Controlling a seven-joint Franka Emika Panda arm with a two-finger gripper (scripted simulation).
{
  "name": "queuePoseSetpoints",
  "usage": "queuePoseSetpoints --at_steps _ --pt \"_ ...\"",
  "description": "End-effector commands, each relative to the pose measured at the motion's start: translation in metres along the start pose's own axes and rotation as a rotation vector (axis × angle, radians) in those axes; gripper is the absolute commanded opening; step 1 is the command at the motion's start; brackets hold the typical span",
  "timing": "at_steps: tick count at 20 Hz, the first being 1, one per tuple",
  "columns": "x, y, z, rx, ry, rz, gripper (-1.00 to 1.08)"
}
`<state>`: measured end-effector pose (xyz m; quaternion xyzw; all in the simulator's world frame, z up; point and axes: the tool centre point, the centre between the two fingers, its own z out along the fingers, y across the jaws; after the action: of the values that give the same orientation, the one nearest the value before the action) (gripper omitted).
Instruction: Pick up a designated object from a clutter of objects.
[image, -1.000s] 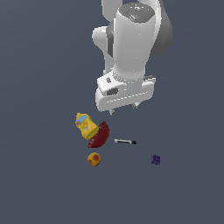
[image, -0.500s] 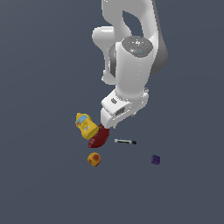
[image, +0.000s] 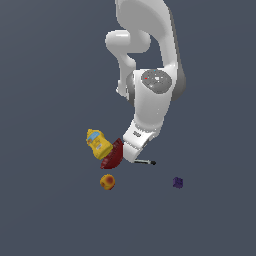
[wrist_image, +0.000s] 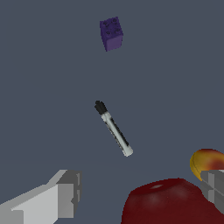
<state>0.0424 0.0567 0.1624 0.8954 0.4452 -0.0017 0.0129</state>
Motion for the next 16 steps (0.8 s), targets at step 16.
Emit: queuePoseSetpoints --at_steps 16 --pt "0.013 -0.012 0.085 0.013 0.014 -0.465 1.0"
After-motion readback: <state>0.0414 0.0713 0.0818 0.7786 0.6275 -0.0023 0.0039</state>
